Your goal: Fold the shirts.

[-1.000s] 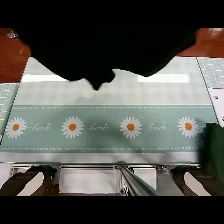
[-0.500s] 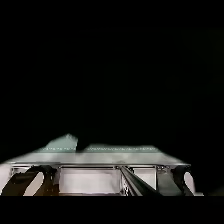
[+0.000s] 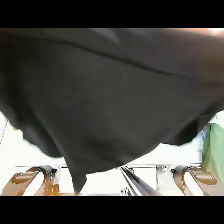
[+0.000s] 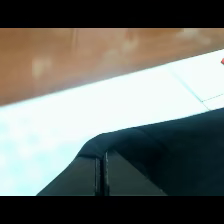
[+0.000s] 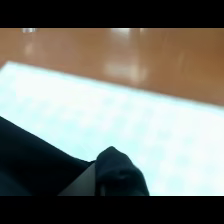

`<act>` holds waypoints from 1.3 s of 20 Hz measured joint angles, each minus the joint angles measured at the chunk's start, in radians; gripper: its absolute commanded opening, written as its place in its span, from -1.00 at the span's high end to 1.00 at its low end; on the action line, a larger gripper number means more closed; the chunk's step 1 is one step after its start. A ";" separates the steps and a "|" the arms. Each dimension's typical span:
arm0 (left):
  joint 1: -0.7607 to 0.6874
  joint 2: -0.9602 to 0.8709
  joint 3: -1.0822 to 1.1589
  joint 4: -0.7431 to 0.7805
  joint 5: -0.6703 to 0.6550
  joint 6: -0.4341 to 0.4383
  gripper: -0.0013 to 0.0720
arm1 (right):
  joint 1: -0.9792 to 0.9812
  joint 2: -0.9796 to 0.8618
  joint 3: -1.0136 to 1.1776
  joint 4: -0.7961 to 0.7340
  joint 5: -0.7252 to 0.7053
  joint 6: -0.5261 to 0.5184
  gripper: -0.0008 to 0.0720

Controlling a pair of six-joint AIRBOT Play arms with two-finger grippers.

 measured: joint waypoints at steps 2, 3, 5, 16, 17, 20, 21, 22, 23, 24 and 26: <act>-0.001 -0.042 -0.098 0.000 0.065 0.009 0.89 | 0.000 -0.025 -0.159 0.004 -0.076 -0.018 0.90; -0.003 -0.071 -0.140 0.000 0.098 0.017 0.89 | 0.000 -0.052 -0.232 0.007 -0.126 -0.027 0.90; -0.016 -0.145 -0.211 -0.005 0.179 0.044 0.89 | 0.000 -0.135 -0.330 0.010 -0.234 -0.043 0.90; -0.189 -0.613 -0.290 -0.046 0.668 0.081 0.89 | 0.000 -0.893 -0.099 0.216 -0.677 -0.089 0.90; -0.200 -0.638 -0.291 -0.047 0.691 0.072 0.79 | -0.001 -0.937 -0.071 0.230 -0.695 -0.075 0.90; -0.219 -0.690 -0.292 -0.060 0.737 0.024 -0.95 | -0.015 -1.028 -0.025 0.250 -0.731 0.008 -0.74; -0.220 -0.699 -0.292 -0.061 0.737 0.008 -0.95 | -0.023 -1.043 -0.016 0.257 -0.727 0.027 -0.74; -0.214 -0.706 -0.289 -0.061 0.722 -0.006 -0.95 | -0.035 -1.052 -0.007 0.260 -0.707 0.035 -0.74; -0.196 -0.711 -0.288 -0.051 0.676 -0.045 -0.95 | -0.052 -1.054 0.000 0.261 -0.670 0.039 -0.74; -0.165 -0.715 -0.287 -0.022 0.626 -0.089 -0.95 | -0.077 -1.051 0.006 0.249 -0.622 0.035 -0.74; -0.083 -0.716 -0.287 0.034 0.472 -0.138 -0.95 | -0.134 -1.028 0.011 0.168 -0.479 0.029 -0.74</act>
